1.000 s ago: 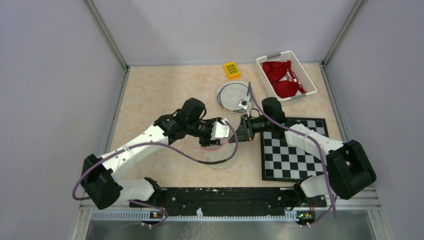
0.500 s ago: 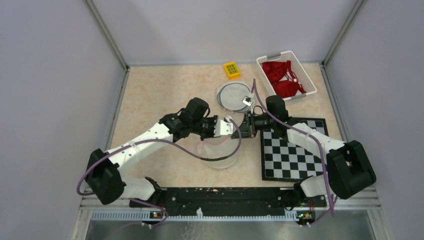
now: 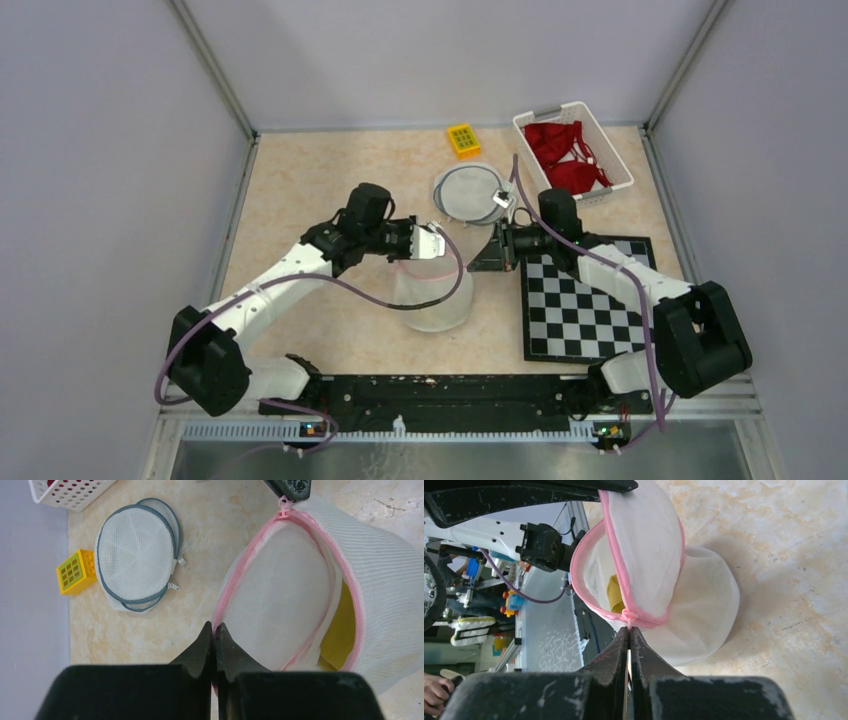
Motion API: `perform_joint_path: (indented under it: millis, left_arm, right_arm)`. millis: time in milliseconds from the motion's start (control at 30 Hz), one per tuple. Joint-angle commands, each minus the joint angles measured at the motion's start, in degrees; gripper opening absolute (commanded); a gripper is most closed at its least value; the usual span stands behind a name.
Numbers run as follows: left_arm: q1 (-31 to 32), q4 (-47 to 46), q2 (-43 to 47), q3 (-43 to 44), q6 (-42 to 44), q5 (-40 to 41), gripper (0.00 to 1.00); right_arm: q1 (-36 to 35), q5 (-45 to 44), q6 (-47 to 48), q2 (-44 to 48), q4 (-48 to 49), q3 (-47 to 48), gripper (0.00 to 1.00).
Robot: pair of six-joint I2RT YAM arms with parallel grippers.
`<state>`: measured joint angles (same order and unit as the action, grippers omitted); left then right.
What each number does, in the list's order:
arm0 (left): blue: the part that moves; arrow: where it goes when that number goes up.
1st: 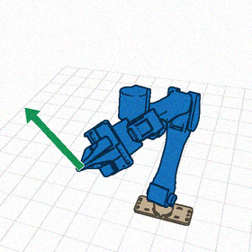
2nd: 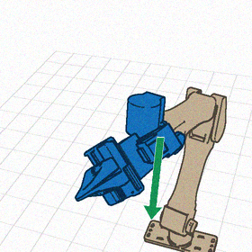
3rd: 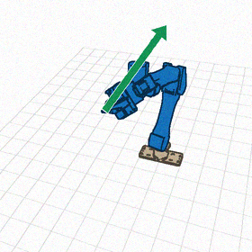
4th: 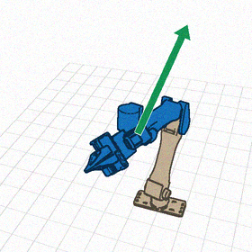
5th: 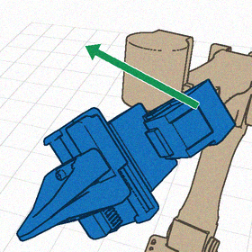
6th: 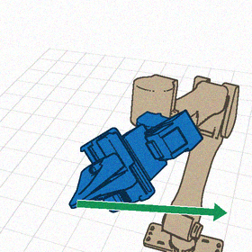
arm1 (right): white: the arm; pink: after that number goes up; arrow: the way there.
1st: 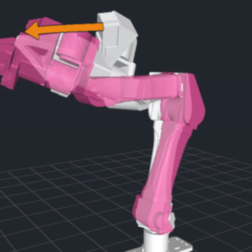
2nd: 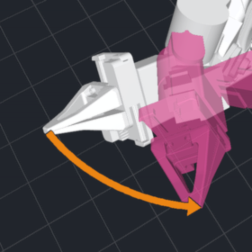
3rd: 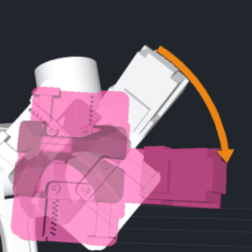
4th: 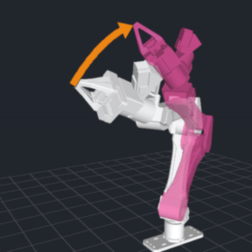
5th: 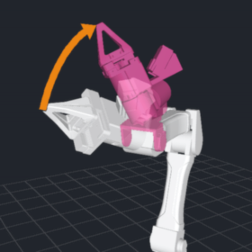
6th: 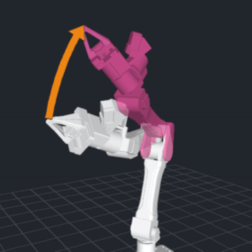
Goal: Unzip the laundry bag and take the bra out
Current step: Unzip the laundry bag at the center of the board.
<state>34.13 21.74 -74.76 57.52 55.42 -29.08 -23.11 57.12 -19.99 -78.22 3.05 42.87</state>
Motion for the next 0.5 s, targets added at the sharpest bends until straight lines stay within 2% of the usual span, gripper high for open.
perform_joint_path:
  millis: [0, 67, 167, 300, 467]
  left_arm:
    - [-0.67, -0.93, 3.7, 0.27, 2.76, -5.07, 0.09]
    - [-0.09, -0.53, 5.16, 0.48, 1.74, -6.34, 0.3]
    - [1.73, 1.53, 6.65, 1.28, 1.12, -5.58, 0.51]
    - [4.19, 7.46, 6.13, 5.21, -2.36, -5.68, 0.61]
    - [8.44, 11.69, 4.2, 9.6, -10.33, -6.87, 0.62]
  right_arm:
    - [-1.47, 2.28, -1.99, 0.87, 3.18, 0.57, 0.0]
    - [-2.39, 2.53, -2.83, 1.02, 3.72, 0.36, 0.0]
    - [-3.59, 2.64, -4.03, 1.25, 4.73, 0.02, 0.0]
    - [-4.09, 2.64, -4.77, 1.28, 5.04, 0.27, 0.0]
    - [-4.76, 2.57, -4.88, 1.16, 5.12, 0.37, 0.0]
